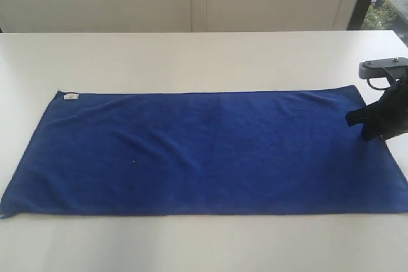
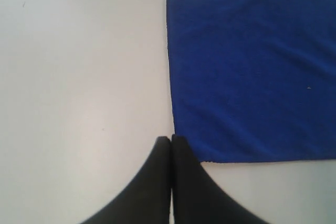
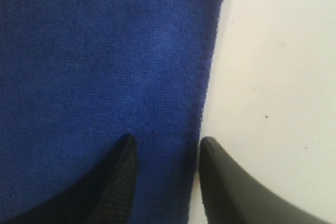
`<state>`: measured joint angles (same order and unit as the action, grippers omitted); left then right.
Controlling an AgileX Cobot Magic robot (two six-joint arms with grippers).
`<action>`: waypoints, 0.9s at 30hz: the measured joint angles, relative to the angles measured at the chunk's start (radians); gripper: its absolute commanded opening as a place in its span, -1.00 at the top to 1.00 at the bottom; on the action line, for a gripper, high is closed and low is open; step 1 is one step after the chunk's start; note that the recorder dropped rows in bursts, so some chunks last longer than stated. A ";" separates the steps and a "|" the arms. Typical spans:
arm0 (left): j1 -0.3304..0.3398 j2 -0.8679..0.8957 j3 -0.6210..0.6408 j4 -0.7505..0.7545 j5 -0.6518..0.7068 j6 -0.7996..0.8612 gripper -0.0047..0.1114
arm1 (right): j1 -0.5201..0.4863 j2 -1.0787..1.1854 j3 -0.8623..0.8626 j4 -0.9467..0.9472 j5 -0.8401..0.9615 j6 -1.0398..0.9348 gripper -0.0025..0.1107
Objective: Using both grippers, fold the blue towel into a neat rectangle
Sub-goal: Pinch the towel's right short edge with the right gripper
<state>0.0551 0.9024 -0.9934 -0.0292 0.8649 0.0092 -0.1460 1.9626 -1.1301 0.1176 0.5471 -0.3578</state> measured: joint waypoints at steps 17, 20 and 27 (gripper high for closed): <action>0.000 0.000 0.000 0.000 0.000 0.000 0.92 | 0.000 0.000 0.000 0.015 0.011 0.000 0.96; 0.000 0.000 0.000 0.000 0.000 0.000 0.92 | 0.000 0.000 0.000 0.015 0.011 0.002 0.96; 0.000 0.000 0.000 0.000 0.000 0.000 0.92 | 0.000 0.000 0.000 0.015 0.002 0.002 0.96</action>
<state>0.0551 0.9024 -0.9934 -0.0292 0.8649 0.0092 -0.1460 1.9626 -1.1301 0.1322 0.5487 -0.3560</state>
